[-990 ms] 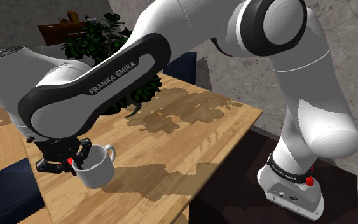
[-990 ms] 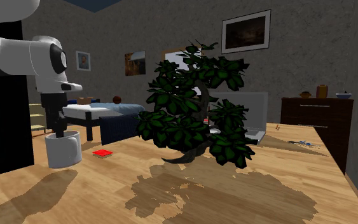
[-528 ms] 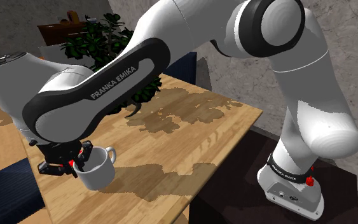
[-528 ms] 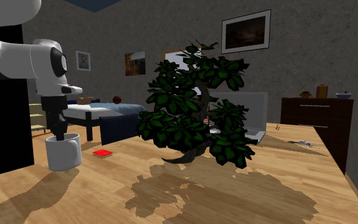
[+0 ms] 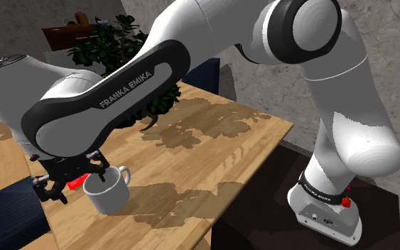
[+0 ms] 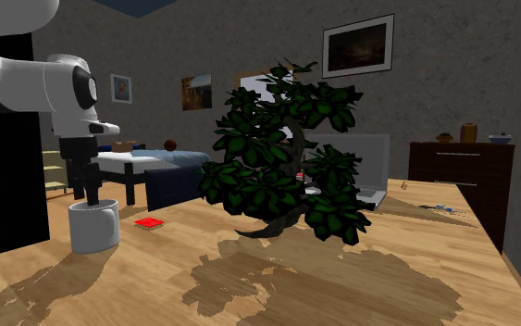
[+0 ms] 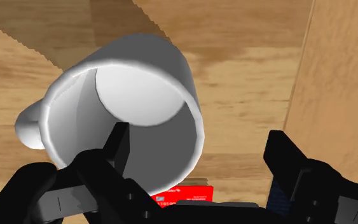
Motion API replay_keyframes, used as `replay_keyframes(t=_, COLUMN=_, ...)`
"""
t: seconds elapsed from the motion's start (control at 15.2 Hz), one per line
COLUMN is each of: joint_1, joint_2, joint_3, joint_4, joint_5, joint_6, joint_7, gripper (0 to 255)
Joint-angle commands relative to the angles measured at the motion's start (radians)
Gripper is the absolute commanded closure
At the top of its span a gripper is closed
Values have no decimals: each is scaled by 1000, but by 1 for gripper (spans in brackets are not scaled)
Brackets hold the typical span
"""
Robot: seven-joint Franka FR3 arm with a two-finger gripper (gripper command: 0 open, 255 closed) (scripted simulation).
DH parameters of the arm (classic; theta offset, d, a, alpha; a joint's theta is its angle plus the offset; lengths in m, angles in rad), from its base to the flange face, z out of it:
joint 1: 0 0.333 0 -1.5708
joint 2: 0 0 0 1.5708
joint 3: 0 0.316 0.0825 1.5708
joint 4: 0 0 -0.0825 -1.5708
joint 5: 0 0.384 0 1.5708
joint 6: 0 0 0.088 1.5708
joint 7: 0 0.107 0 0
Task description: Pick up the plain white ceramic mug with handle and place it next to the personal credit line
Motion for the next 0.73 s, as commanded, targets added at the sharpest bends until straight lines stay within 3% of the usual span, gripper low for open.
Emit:
replay_keyframes(t=0.0, joint_1=-4, joint_2=-24, joint_3=8, joint_4=17, joint_5=12, joint_6=-38, joint_7=-8, gripper=0)
replay_keyframes(t=0.13, joint_1=-4, joint_2=-43, joint_3=15, joint_4=48, joint_5=24, joint_6=-86, joint_7=-16, gripper=0)
replay_keyframes(t=0.66, joint_1=-4, joint_2=-43, joint_3=15, joint_4=48, joint_5=24, joint_6=-86, joint_7=-16, gripper=0)
